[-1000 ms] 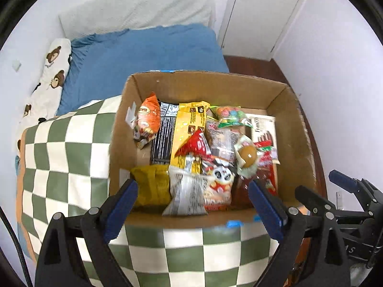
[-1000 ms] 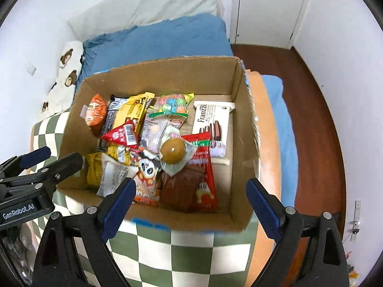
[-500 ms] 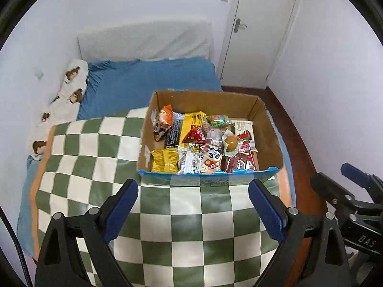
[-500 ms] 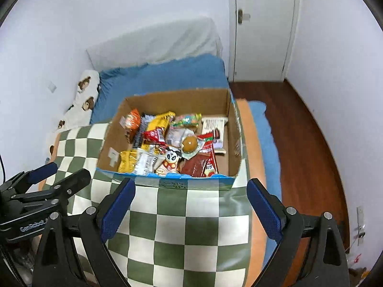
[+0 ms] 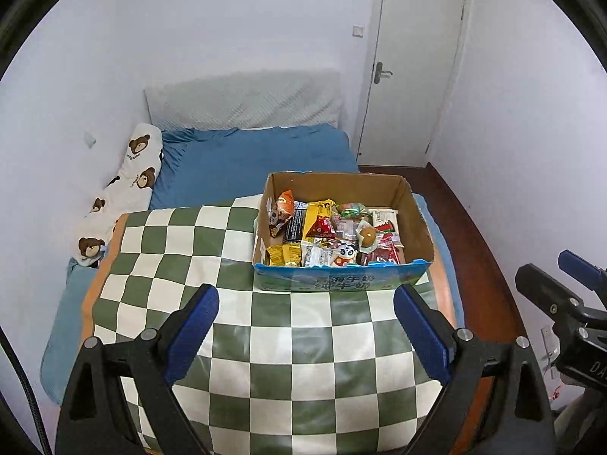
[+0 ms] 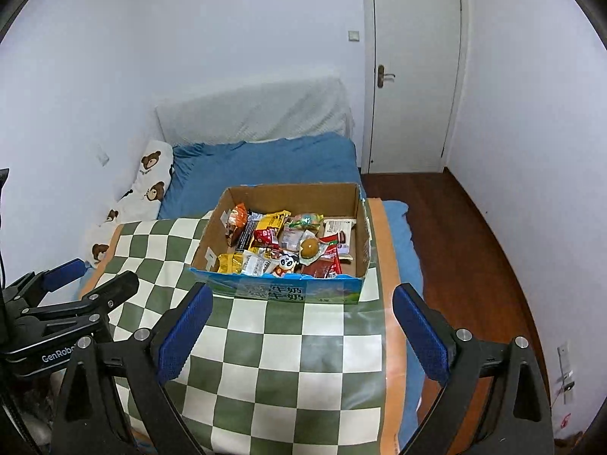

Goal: Organize snacks

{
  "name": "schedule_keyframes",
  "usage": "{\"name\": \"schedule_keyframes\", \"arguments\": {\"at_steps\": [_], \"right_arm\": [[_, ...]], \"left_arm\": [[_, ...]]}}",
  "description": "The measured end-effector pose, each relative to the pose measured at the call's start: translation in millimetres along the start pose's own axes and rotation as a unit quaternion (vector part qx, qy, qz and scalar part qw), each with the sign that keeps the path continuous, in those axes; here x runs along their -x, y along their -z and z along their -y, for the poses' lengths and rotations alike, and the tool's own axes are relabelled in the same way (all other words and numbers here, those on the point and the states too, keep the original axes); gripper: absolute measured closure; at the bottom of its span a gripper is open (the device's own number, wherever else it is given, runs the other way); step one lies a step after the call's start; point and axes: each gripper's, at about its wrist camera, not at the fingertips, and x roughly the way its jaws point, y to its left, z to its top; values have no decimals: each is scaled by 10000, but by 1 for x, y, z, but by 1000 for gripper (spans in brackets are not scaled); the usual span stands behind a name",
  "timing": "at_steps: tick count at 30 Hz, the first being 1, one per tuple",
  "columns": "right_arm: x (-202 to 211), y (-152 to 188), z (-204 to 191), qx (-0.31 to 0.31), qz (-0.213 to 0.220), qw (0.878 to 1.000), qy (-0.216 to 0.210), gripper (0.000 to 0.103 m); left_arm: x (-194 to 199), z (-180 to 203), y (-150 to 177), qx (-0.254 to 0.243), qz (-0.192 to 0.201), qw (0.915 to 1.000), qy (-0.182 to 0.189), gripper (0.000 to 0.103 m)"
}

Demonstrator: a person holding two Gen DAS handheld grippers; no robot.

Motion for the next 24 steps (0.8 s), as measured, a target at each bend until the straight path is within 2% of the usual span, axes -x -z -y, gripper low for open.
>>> {"name": "schedule_keyframes", "arguments": {"at_steps": [11, 16, 22, 24], "right_arm": [[26, 8, 1, -2, 72, 10000, -34, 5], [16, 10, 5, -50, -16, 10000, -5, 5], [-7, 8, 10, -66, -53, 9998, 168, 3], [-18, 6, 13, -79, -93, 9997, 211, 3]], "left_arm": [[22, 4, 10, -55, 101, 9999, -32, 9], [19, 7, 10, -59, 135, 9999, -54, 8], [-5, 11, 3, -128, 108, 9996, -207, 8], [-15, 10, -2, -129, 97, 9996, -221, 1]]}}
